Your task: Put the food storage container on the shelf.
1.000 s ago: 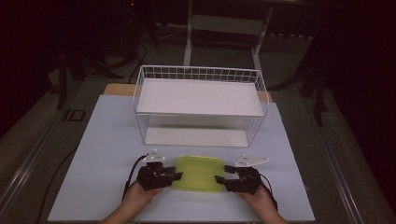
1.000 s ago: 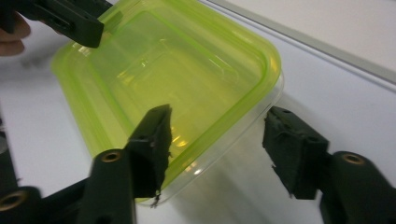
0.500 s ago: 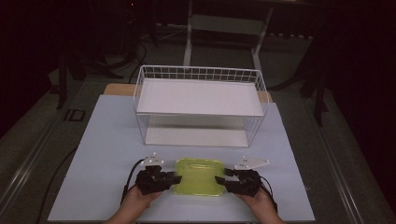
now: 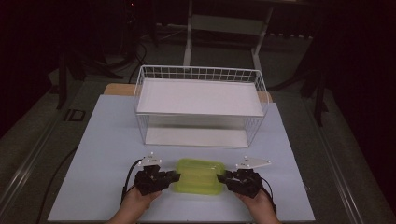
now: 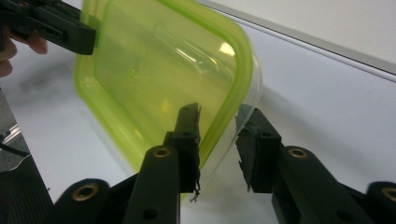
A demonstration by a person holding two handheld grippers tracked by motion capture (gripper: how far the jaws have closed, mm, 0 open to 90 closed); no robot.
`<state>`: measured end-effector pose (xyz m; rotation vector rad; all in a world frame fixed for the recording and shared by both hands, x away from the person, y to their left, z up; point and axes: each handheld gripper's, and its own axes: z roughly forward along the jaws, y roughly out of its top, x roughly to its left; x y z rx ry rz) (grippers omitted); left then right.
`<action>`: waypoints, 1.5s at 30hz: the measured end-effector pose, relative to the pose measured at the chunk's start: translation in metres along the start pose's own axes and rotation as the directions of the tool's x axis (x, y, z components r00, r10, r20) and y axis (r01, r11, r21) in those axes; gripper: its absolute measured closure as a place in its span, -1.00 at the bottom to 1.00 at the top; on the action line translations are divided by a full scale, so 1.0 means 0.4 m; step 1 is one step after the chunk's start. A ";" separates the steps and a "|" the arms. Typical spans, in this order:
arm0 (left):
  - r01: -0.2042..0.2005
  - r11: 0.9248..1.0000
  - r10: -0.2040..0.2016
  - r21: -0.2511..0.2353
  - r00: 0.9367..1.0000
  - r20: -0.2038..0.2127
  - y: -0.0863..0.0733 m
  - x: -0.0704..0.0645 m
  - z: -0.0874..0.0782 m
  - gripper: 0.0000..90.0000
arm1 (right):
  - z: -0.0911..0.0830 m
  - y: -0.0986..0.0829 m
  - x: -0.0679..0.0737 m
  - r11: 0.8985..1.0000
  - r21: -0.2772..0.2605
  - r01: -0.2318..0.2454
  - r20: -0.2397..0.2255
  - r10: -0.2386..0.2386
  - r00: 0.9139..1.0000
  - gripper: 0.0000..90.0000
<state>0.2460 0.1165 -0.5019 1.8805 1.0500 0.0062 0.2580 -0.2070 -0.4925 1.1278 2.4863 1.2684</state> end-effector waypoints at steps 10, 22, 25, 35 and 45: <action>-0.040 0.999 0.039 -0.016 0.999 -0.029 0.019 -0.010 -0.011 0.79 | -0.009 0.021 -0.004 1.000 -0.023 -0.015 0.009 0.016 1.000 0.67; -0.032 0.998 0.029 -0.050 0.997 -0.078 0.085 0.020 -0.012 0.79 | -0.013 0.126 -0.016 0.995 -0.094 0.029 0.063 -0.023 0.998 0.68; -0.032 0.998 0.027 -0.055 0.995 -0.094 0.100 0.033 -0.012 0.79 | -0.005 0.148 -0.019 0.994 -0.102 0.039 0.075 -0.032 0.997 0.68; -0.025 0.998 0.017 -0.054 0.991 -0.134 0.125 0.082 0.002 0.79 | 0.052 0.189 -0.045 0.993 -0.105 0.051 0.092 -0.041 0.995 0.68; -0.030 0.999 0.022 -0.042 0.985 -0.171 0.138 0.123 0.039 0.79 | 0.108 0.190 -0.076 0.996 -0.089 0.014 0.113 -0.004 0.994 0.67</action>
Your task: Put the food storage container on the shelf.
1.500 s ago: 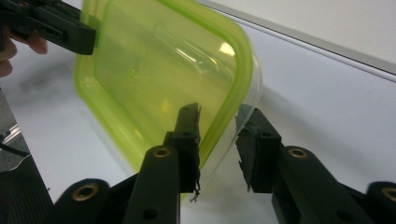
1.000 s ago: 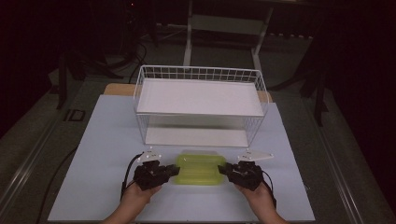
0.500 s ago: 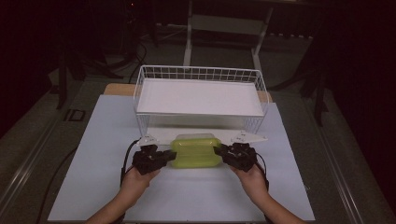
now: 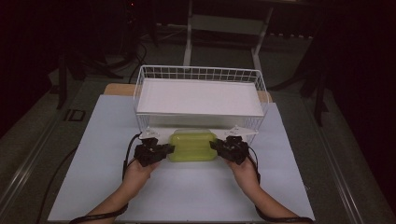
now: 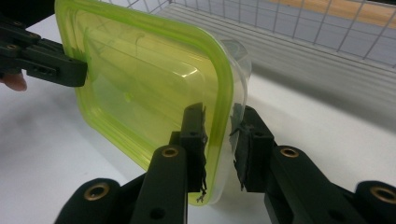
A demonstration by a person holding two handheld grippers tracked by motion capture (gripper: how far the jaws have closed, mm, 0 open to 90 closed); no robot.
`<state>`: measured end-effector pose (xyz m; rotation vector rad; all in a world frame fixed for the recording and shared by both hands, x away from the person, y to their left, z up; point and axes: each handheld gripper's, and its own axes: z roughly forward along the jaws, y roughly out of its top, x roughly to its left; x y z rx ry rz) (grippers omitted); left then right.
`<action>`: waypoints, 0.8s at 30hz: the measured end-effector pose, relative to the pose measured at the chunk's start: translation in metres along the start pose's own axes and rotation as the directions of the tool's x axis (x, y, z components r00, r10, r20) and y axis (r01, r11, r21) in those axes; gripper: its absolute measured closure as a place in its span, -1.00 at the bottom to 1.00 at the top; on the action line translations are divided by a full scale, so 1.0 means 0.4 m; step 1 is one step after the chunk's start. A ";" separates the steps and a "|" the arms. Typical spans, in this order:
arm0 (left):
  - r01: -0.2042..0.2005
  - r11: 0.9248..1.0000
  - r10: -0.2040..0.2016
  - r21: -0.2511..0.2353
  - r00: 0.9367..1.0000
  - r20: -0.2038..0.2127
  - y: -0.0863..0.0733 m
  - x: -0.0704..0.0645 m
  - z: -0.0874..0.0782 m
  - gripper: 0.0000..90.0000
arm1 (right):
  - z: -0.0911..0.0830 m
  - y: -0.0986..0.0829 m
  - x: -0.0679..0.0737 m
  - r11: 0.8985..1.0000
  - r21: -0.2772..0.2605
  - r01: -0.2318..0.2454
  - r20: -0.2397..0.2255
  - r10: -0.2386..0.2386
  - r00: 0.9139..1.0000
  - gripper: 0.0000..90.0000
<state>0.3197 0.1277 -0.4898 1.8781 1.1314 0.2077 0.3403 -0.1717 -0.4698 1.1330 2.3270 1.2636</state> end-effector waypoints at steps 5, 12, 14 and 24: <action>-0.003 1.000 0.003 0.006 1.000 -0.011 0.008 0.013 0.021 0.79 | 0.019 -0.001 -0.013 1.000 0.017 0.009 0.018 -0.009 1.000 0.66; 0.019 1.000 -0.019 -0.001 1.000 -0.013 0.008 0.029 0.045 0.78 | 0.042 -0.004 -0.028 1.000 0.021 0.001 0.032 -0.002 0.999 0.66; 0.025 1.000 -0.025 -0.005 1.000 -0.012 0.010 0.034 0.048 0.78 | 0.045 -0.003 -0.030 1.000 0.022 0.004 0.033 -0.005 0.999 0.66; 0.011 0.997 -0.012 -0.071 1.000 -0.004 0.014 0.045 0.063 0.73 | 0.056 -0.002 -0.042 1.000 -0.012 0.017 0.053 -0.016 0.998 0.56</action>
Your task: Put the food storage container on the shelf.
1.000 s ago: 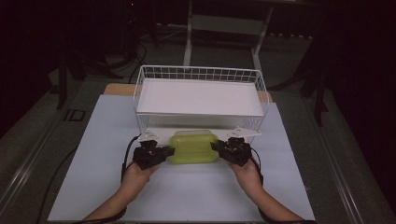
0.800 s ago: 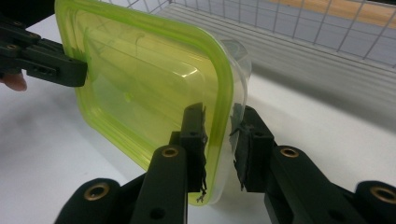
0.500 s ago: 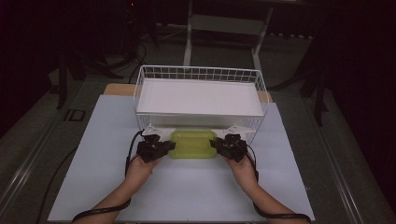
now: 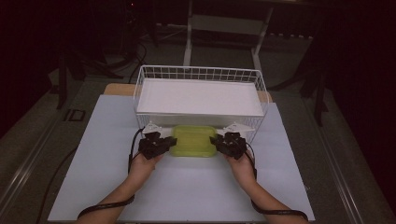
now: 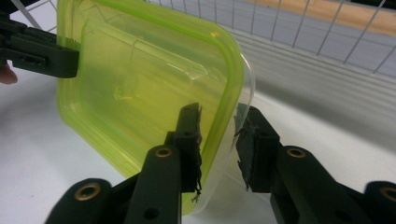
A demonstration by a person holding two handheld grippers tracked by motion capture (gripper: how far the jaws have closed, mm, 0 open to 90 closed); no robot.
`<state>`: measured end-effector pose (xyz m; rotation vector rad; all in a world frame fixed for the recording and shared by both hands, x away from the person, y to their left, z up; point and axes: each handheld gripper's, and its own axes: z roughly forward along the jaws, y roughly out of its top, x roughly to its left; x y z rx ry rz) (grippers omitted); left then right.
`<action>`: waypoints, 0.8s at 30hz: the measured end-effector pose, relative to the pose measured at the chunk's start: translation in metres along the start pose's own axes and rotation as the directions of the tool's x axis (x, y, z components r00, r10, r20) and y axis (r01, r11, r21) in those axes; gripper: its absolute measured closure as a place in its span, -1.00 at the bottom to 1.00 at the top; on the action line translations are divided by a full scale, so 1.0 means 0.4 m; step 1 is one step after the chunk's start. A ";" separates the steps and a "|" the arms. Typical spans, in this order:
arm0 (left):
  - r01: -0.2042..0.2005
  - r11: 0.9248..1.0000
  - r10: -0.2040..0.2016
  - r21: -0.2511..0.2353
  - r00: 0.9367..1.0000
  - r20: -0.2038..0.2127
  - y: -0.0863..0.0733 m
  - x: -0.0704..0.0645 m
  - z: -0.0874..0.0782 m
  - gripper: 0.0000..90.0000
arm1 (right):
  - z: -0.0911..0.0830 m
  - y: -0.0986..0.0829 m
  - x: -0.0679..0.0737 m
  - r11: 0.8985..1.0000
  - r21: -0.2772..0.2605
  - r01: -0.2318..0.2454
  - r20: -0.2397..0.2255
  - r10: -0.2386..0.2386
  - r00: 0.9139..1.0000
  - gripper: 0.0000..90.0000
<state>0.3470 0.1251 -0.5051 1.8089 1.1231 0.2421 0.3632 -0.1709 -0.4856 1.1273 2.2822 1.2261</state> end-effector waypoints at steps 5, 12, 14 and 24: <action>-0.027 0.999 0.027 -0.021 0.999 -0.018 0.000 0.000 0.016 0.63 | 0.013 -0.001 -0.003 1.000 -0.014 0.004 0.046 -0.004 0.999 0.39; -0.063 0.997 0.061 -0.050 0.997 -0.053 0.003 0.000 0.034 0.38 | 0.028 0.002 -0.004 0.999 -0.024 0.030 0.098 -0.027 0.995 0.24; -0.062 0.996 0.059 -0.057 0.997 -0.056 0.007 0.003 0.037 0.33 | 0.030 0.004 -0.006 0.999 -0.025 0.029 0.107 -0.026 0.994 0.21; -0.085 0.992 0.078 -0.092 0.994 -0.078 0.018 0.004 0.034 0.07 | 0.041 0.000 -0.004 0.999 -0.027 0.043 0.107 -0.040 0.993 0.05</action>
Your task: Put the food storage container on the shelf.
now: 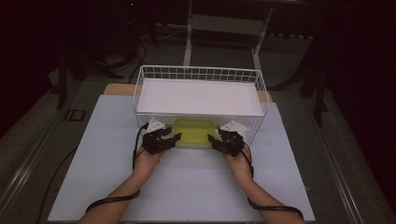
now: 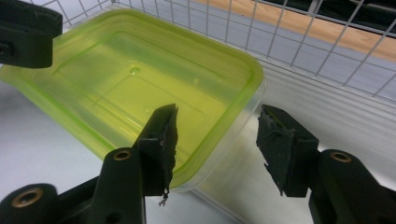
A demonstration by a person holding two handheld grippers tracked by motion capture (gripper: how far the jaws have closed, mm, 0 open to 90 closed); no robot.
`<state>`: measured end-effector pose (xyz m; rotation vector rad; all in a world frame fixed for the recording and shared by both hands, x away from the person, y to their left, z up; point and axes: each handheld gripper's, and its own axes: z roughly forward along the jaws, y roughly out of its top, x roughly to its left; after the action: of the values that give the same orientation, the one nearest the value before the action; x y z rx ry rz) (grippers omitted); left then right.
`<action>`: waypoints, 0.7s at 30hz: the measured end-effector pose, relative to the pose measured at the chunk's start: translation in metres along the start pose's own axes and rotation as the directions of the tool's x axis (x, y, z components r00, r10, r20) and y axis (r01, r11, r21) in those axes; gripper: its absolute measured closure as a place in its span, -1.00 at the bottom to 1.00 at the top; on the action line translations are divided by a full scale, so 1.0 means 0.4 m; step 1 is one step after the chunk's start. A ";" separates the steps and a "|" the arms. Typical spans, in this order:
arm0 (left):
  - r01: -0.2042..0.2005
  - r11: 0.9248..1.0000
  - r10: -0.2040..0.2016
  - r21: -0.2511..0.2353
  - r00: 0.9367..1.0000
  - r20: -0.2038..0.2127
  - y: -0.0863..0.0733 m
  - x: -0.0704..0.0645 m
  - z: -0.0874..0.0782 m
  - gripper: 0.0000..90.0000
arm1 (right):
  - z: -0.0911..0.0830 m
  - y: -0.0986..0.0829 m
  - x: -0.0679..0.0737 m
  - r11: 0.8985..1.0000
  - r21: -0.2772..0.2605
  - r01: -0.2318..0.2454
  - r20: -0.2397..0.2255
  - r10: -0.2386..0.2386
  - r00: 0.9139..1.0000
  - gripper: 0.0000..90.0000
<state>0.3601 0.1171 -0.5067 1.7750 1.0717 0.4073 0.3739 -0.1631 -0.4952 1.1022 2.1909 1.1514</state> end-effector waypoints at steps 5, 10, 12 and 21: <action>0.017 1.000 -0.017 -0.003 1.000 0.015 0.000 -0.007 -0.012 0.06 | -0.013 0.002 0.017 1.000 -0.013 0.021 -0.016 -0.021 1.000 -0.01; 0.005 1.000 -0.005 -0.008 1.000 0.016 0.002 -0.013 -0.037 0.05 | -0.030 0.004 0.031 0.999 -0.032 0.025 -0.043 -0.027 0.999 -0.02; -0.007 1.000 0.007 -0.017 1.000 0.013 0.002 -0.017 -0.049 0.04 | -0.044 0.007 0.041 0.999 -0.040 0.025 -0.059 -0.027 0.998 -0.04; -0.013 0.999 0.015 -0.041 0.999 0.041 -0.008 -0.034 -0.122 0.00 | -0.075 0.003 0.083 0.999 -0.044 0.021 -0.134 -0.027 0.991 -0.12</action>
<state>0.3178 0.1343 -0.4844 1.7489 1.0161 0.3965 0.3348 -0.1504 -0.4775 1.0040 2.2634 1.2902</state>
